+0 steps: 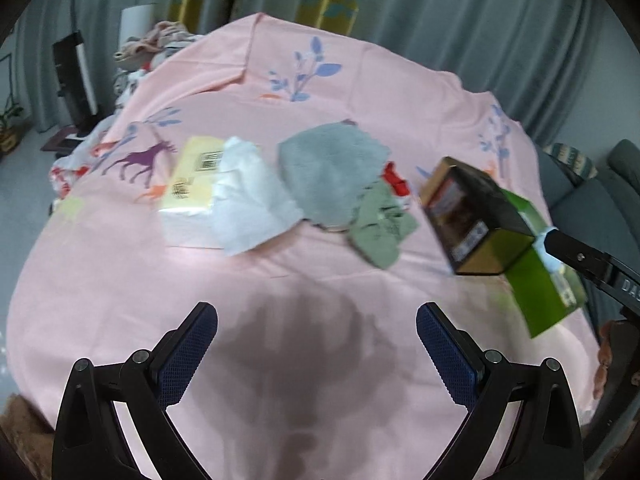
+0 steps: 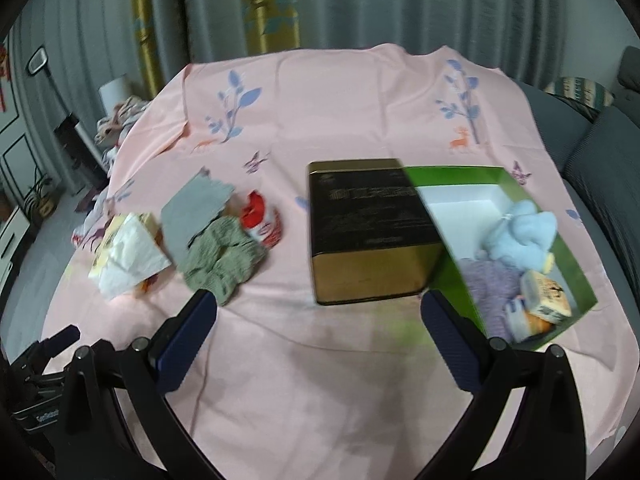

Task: Organize soft objects
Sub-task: 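Move the right gripper back to the grey cloth and grasp it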

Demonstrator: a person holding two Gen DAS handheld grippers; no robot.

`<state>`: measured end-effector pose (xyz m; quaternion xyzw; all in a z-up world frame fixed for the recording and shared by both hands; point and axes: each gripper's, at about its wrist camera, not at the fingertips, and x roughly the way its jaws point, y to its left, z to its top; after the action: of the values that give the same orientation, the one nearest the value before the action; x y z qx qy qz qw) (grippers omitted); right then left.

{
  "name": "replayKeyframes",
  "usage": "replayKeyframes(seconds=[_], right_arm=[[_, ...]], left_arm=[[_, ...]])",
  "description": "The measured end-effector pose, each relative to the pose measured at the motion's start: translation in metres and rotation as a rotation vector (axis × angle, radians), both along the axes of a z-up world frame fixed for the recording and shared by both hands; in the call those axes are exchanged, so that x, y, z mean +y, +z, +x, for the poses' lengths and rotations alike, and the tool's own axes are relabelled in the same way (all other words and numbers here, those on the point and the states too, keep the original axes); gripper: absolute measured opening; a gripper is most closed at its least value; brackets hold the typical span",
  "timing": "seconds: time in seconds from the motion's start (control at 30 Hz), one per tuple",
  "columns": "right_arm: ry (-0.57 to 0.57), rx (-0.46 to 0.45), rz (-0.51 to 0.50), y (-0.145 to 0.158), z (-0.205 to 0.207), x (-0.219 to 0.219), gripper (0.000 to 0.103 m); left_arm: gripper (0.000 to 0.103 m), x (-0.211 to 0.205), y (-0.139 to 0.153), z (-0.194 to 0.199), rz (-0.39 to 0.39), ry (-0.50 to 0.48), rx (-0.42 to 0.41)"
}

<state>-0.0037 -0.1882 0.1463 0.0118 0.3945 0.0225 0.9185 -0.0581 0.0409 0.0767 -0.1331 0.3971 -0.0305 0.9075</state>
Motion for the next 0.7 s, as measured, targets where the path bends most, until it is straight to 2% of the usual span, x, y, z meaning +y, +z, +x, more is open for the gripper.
replayKeyframes(seconds=[0.37,0.53,0.7], right_arm=[[0.115,0.047,0.136,-0.008,0.025,0.054,0.1],[0.166,0.091,0.171,-0.013,0.07,0.092,0.097],[0.144,0.112,0.108,-0.024,0.13,0.129,0.093]], left_arm=[[0.1,0.029,-0.008,0.006,-0.067,0.051,0.025],[0.1,0.048,-0.012,0.009,-0.113,0.108,0.044],[0.1,0.061,-0.013,0.01,-0.158,0.121,0.054]])
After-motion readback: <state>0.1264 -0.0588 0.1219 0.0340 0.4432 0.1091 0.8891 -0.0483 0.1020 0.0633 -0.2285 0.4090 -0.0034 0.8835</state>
